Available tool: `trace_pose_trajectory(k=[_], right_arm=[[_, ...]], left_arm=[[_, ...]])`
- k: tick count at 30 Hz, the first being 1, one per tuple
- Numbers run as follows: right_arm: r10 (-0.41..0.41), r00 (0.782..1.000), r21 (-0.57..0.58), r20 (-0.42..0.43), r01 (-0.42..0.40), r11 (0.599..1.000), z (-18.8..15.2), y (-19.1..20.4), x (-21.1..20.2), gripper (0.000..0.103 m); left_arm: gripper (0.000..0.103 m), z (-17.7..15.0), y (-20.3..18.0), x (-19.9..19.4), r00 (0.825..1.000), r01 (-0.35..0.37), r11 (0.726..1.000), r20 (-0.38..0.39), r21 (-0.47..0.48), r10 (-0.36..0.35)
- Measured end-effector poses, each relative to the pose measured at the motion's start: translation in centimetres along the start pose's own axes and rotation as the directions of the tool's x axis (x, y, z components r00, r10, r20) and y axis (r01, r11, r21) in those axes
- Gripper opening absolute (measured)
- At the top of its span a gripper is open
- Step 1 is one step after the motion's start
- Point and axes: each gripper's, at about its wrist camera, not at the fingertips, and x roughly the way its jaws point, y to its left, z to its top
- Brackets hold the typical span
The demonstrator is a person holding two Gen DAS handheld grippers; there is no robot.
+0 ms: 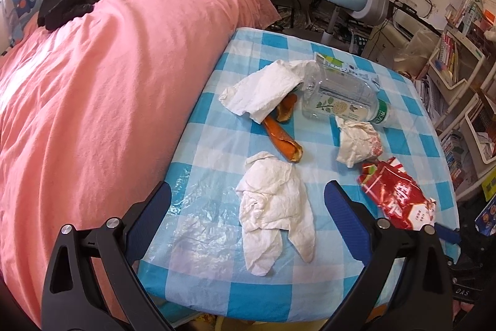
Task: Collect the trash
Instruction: 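Grasp the red snack wrapper with the right tool, then grasp the white tissue with the left tool while the right tool holds the wrapper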
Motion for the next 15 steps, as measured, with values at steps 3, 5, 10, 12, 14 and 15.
trace_pose_trajectory(k=[3,5,10,12,14,15], right_arm=[[-0.068,0.997,-0.036,0.031,0.069,0.997,0.2,0.0,-0.3,0.067],[-0.086,0.995,-0.065,0.059,0.090,0.994,0.4,0.2,-0.5,0.069],[-0.057,0.994,-0.143,0.091,0.070,0.987,1.0,1.7,0.0,0.075],[-0.061,0.995,-0.169,0.080,0.074,0.983,1.2,2.4,0.8,0.075],[-0.071,0.995,-0.193,0.074,0.084,0.978,1.5,2.9,1.4,0.075],[-0.071,0.995,-0.201,0.074,0.084,0.976,1.6,3.1,1.7,0.075]], left_arm=[[0.095,0.1,0.1,0.3,1.000,-0.007,1.000,-0.007,-0.002,0.007],[0.095,0.1,-0.1,0.7,1.000,-0.010,1.000,-0.014,0.008,0.010],[0.095,-0.3,-1.1,1.9,0.999,-0.017,0.998,-0.047,0.053,0.019],[0.095,-0.6,-1.7,2.6,0.997,-0.023,0.996,-0.067,0.083,0.029],[0.095,-0.9,-2.2,3.3,0.996,-0.031,0.994,-0.084,0.107,0.040],[0.095,-1.0,-2.4,3.6,0.995,-0.035,0.992,-0.092,0.120,0.046]])
